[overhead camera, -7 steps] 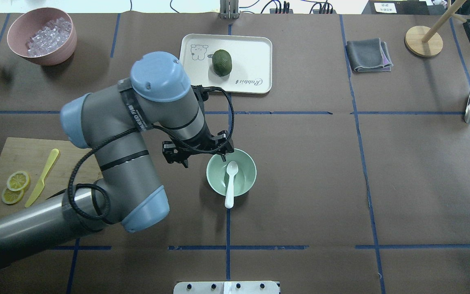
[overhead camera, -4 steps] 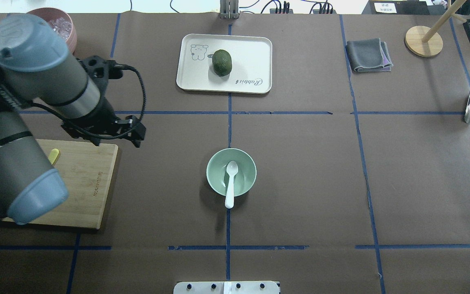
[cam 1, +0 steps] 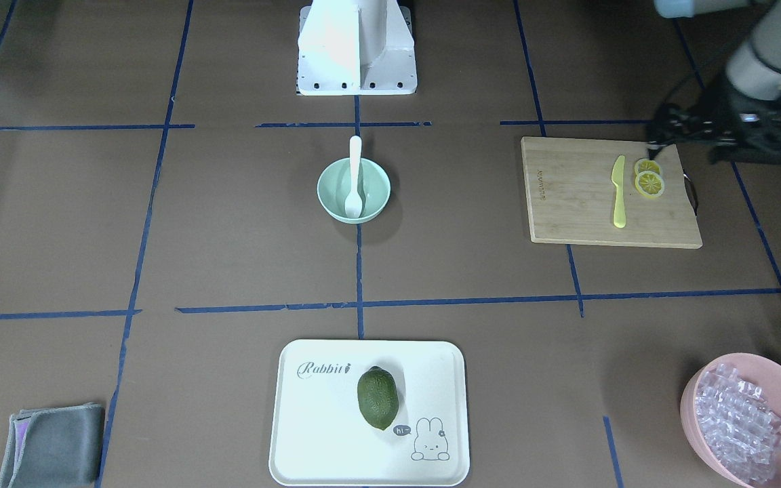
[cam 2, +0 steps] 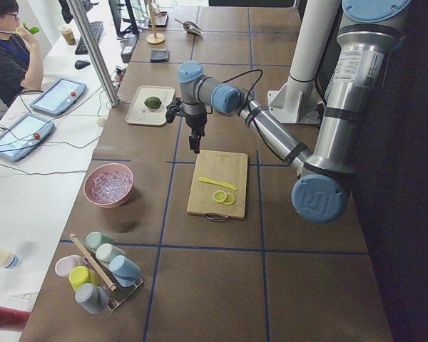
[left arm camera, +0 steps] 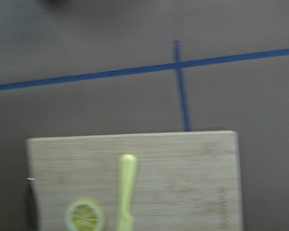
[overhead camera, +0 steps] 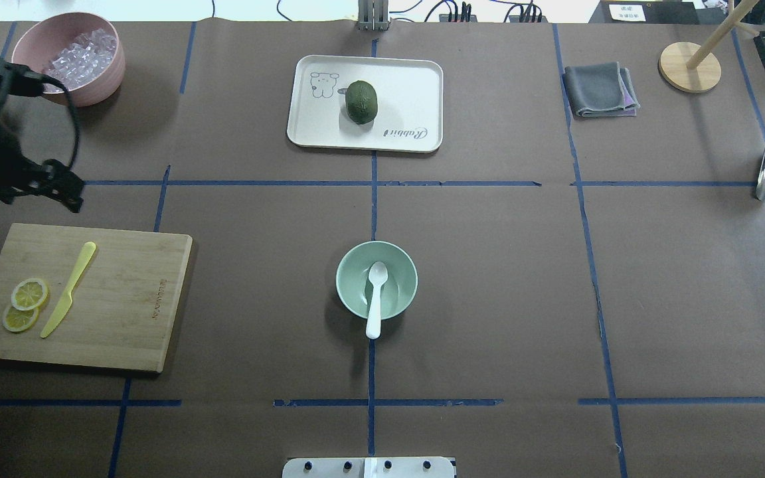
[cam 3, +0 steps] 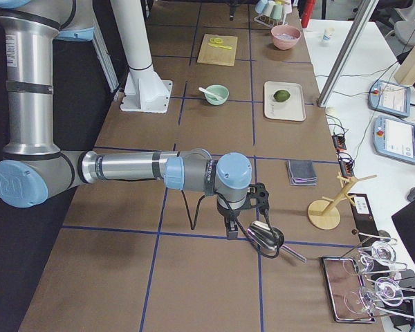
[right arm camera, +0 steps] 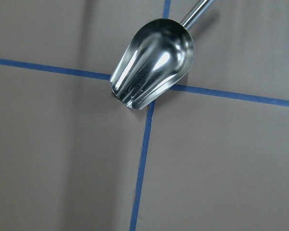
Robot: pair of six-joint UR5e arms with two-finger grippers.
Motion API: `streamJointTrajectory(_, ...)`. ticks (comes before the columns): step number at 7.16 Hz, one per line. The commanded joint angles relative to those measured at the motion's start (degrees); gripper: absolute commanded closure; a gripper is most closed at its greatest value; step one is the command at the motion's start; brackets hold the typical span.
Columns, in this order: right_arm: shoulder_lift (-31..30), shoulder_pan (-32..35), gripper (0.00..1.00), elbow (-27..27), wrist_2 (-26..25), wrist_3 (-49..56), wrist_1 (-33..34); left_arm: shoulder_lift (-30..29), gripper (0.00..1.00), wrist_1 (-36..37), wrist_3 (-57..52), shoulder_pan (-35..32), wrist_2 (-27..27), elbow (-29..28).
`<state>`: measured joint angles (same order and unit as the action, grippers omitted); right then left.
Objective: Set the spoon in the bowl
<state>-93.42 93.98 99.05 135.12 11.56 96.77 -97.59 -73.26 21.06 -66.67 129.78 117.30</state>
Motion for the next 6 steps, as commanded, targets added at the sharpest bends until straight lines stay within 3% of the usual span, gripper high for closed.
streamJointTrajectory(1,0.4,0.1,0.0,-0.3,-0.1,-1.2,-0.1,4.3,0.0,-0.2,-19.3,-12.5,3.5,-9.6)
streamJointTrajectory(3,0.5,0.0,0.0,-0.5,-0.3,-1.3,-0.1,4.5,0.0,-2.0,-34.6,-20.9,3.4,-20.1)
streamJointTrajectory(6,0.5,-0.1,0.0,-0.7,-1.0,-1.2,-0.1,6.9,0.0,-5.1,-37.2,-23.7,3.5,-22.7)
